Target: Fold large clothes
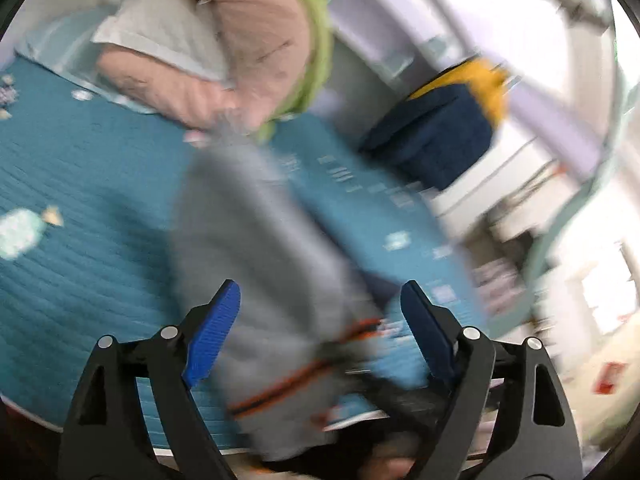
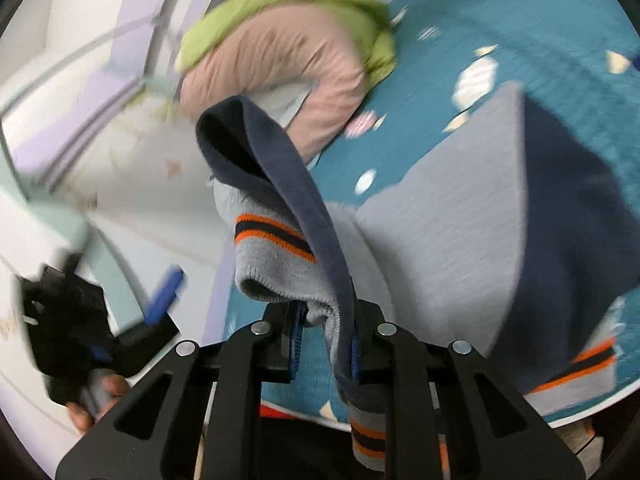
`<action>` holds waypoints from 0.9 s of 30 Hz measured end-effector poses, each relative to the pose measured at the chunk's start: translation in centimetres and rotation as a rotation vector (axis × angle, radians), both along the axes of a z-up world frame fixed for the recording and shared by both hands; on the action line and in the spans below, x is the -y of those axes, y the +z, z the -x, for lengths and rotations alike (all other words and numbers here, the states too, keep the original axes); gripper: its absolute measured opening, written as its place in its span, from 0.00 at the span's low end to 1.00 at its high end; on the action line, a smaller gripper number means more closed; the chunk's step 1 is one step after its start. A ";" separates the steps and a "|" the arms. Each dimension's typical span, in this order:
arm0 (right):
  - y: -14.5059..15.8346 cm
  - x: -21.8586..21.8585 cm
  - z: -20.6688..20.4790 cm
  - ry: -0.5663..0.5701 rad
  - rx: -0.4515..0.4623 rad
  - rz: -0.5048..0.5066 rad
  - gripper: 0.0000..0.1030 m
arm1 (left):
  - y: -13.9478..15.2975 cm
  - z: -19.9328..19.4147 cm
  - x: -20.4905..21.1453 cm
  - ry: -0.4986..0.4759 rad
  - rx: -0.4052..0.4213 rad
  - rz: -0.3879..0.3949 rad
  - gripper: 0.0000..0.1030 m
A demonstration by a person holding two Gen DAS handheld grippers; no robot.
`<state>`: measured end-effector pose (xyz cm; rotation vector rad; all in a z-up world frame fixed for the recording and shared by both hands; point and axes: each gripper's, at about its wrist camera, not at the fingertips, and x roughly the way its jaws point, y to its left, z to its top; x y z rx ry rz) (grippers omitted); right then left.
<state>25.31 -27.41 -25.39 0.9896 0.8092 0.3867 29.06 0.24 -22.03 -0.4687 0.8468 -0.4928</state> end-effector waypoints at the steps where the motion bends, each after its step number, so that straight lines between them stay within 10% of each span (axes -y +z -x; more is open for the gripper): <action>1: -0.3 0.8 0.3 -0.027 -0.004 -0.005 0.16 | -0.6 -0.3 0.4 0.019 -0.014 -0.044 0.81; 12: -5.8 5.5 2.7 -0.199 -0.219 0.000 0.17 | -12.3 -1.4 4.3 0.048 -0.293 -0.271 0.81; 27: -5.7 7.8 3.2 -0.201 -0.240 0.087 0.36 | -15.9 -1.4 6.5 0.023 -0.342 -0.307 0.84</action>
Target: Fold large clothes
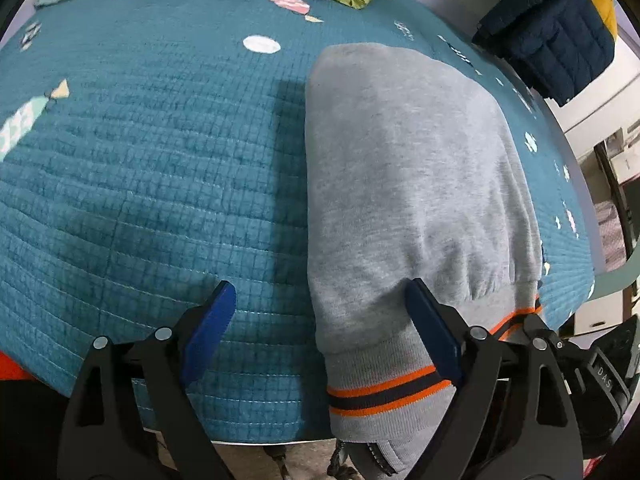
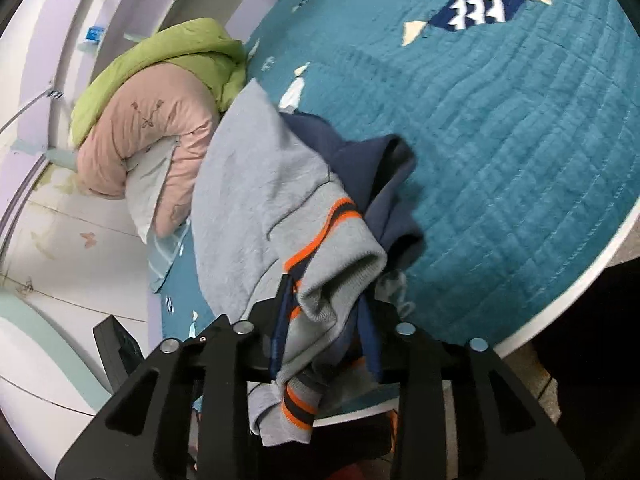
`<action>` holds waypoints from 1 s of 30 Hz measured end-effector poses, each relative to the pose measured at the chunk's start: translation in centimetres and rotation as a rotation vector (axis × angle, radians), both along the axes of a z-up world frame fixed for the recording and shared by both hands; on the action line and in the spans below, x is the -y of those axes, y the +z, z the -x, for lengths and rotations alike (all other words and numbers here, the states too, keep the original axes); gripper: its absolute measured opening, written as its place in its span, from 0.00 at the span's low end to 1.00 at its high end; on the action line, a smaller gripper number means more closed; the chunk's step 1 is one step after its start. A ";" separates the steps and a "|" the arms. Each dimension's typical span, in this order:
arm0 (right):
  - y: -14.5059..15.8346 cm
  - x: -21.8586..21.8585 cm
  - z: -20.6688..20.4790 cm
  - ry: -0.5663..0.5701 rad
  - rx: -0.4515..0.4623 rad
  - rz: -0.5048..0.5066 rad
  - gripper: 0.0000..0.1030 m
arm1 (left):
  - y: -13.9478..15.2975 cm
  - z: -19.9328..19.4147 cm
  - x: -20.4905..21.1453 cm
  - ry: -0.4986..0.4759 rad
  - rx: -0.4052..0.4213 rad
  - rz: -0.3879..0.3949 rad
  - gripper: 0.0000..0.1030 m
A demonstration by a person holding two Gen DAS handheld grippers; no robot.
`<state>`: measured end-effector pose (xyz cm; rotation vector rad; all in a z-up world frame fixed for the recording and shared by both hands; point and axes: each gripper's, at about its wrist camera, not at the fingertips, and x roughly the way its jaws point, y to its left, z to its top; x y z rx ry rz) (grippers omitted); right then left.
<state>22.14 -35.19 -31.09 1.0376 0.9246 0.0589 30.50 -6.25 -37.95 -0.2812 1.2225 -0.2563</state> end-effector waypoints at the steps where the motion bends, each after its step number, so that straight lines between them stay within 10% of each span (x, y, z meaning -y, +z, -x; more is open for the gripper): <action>1: -0.3 0.2 0.1 0.003 -0.014 -0.003 0.44 | 0.0 0.0 0.0 0.005 -0.006 0.008 0.84; 9: -3.9 1.2 0.0 0.049 -0.100 -0.125 0.55 | -0.3 0.3 0.5 0.006 -0.040 0.047 0.84; 26: -4.3 0.1 -2.7 0.141 0.047 -0.231 0.65 | -1.7 2.1 2.8 -0.097 -0.129 0.165 0.85; 30: -5.3 -0.2 -3.4 0.144 0.032 -0.234 0.65 | -1.8 3.0 5.1 -0.143 -0.035 0.036 0.90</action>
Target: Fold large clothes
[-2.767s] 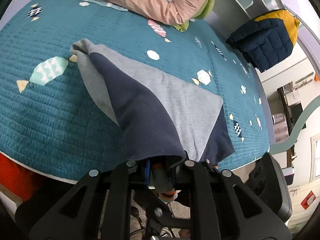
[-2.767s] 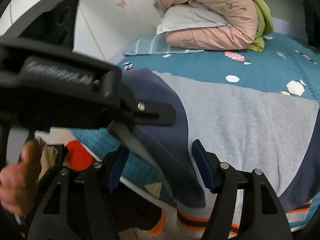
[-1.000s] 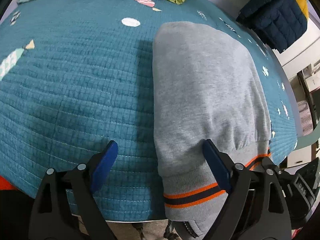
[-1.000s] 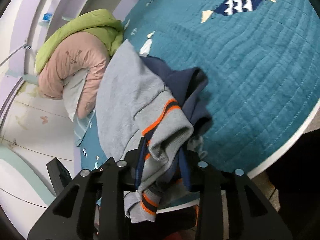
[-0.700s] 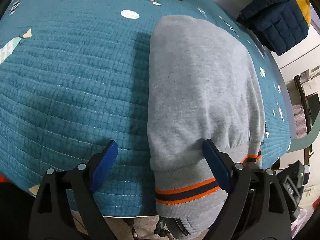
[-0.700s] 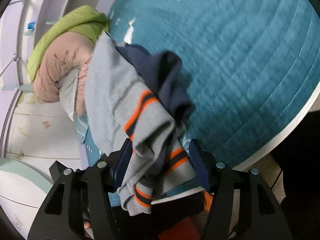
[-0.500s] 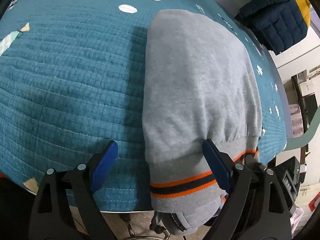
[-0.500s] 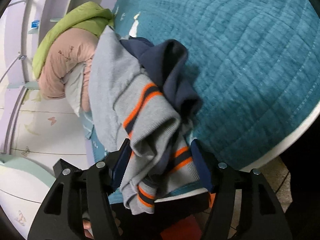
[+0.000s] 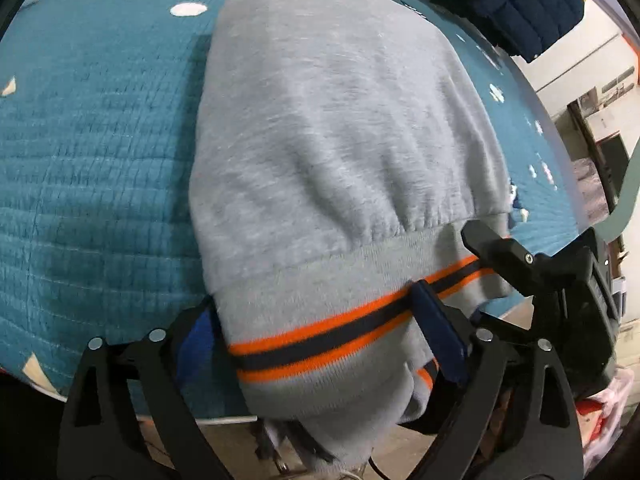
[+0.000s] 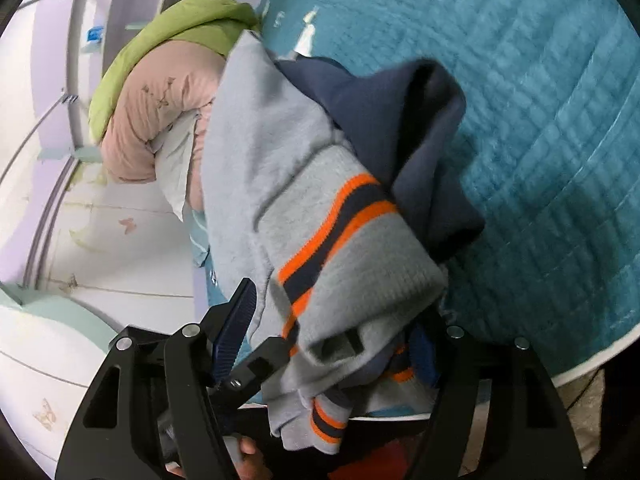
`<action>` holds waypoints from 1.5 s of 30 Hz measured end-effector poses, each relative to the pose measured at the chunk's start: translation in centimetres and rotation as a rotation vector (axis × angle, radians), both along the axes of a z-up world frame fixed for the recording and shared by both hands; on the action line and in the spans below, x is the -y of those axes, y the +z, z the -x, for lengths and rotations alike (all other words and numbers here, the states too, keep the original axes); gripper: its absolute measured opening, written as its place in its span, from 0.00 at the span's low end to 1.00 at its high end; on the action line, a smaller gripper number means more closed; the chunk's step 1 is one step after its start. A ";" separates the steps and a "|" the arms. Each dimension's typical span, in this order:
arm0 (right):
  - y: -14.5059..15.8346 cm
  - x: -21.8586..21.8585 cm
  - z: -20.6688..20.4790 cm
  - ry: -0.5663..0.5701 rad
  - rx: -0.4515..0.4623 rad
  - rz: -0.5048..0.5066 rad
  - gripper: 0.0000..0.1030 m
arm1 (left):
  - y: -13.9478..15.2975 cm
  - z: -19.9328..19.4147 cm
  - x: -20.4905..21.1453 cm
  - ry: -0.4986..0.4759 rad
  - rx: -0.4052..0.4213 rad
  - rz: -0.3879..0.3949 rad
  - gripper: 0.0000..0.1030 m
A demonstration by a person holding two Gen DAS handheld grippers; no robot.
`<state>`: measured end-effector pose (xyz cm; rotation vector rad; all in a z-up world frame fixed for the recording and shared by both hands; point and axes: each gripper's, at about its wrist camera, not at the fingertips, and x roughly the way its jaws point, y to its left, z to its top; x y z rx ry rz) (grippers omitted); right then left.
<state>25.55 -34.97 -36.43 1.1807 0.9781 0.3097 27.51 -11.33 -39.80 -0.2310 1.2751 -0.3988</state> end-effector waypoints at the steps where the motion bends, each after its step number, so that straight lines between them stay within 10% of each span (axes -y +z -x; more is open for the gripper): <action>1: 0.1 -0.2 -0.2 0.006 0.008 0.012 0.65 | -0.2 -0.2 -0.1 0.016 -0.016 0.015 0.91; 5: 0.1 -0.3 -0.2 0.015 0.011 0.044 0.49 | 0.1 -0.6 -0.1 0.021 -0.028 0.021 0.90; 15: 5.4 -2.9 -0.1 0.086 0.142 0.227 0.22 | 5.0 -0.3 -1.0 -0.022 0.141 0.004 0.37; 31: 16.1 -13.3 -5.4 0.272 0.447 0.272 0.21 | 16.4 -3.1 -10.2 0.033 0.386 -0.003 0.29; 45: 14.1 -34.0 -17.3 0.458 0.589 0.214 0.21 | 18.9 -11.1 -31.1 0.216 0.473 -0.153 0.29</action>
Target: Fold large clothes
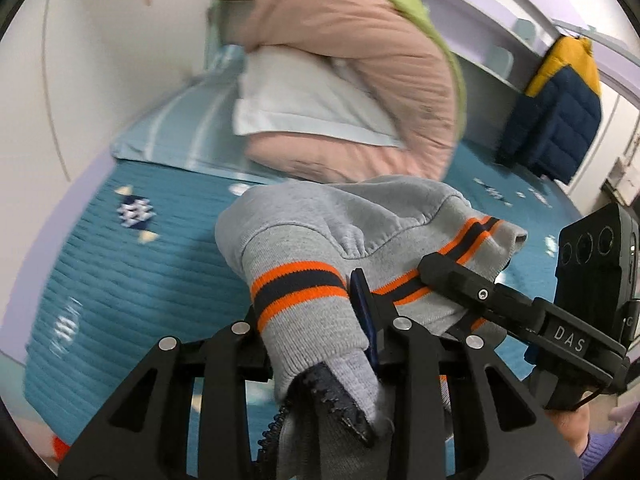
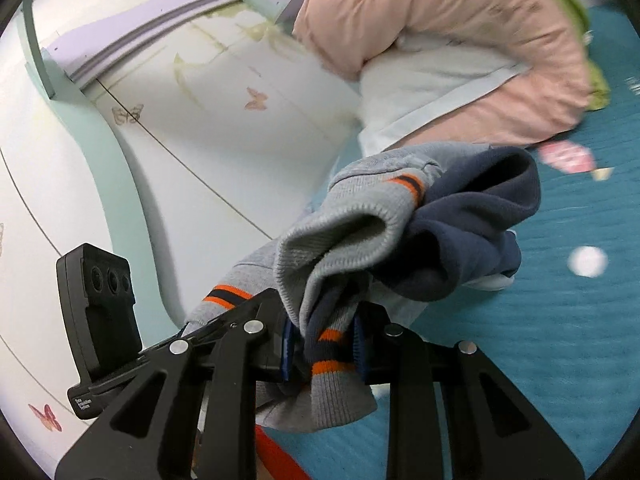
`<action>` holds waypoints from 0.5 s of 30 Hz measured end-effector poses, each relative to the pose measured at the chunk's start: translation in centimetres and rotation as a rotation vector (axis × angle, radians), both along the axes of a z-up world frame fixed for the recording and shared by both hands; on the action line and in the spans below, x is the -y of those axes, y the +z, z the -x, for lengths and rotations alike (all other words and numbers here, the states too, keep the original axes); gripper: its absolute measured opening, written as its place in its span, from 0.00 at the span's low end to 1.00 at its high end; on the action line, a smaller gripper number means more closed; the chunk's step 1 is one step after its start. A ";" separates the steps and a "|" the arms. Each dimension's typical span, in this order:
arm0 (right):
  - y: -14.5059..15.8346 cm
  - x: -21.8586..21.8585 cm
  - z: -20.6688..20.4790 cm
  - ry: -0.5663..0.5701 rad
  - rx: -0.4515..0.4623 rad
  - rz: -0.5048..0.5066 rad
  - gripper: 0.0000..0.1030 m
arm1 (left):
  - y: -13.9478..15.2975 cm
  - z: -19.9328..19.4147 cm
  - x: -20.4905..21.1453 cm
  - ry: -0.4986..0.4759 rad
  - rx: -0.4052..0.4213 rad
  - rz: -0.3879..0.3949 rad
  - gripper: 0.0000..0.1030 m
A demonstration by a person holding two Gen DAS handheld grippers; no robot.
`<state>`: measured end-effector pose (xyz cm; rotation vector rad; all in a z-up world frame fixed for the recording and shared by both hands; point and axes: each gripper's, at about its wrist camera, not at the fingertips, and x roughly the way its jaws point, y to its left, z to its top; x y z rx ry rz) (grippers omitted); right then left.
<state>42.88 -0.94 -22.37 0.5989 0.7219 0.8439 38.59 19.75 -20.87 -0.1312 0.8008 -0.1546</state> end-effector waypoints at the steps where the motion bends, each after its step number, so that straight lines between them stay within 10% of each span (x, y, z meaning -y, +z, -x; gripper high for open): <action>1: -0.7 -1.3 -0.4 0.007 -0.008 -0.008 0.21 | -0.5 -0.3 -1.4 0.004 0.004 -0.007 0.29; 10: -12.1 -6.5 2.7 0.057 -0.258 0.014 0.22 | -10.7 0.8 -8.9 0.051 -0.178 0.045 0.33; 15: -16.2 -5.5 5.2 -0.002 -0.418 0.016 0.33 | -14.5 3.4 -9.8 0.125 -0.256 0.065 0.55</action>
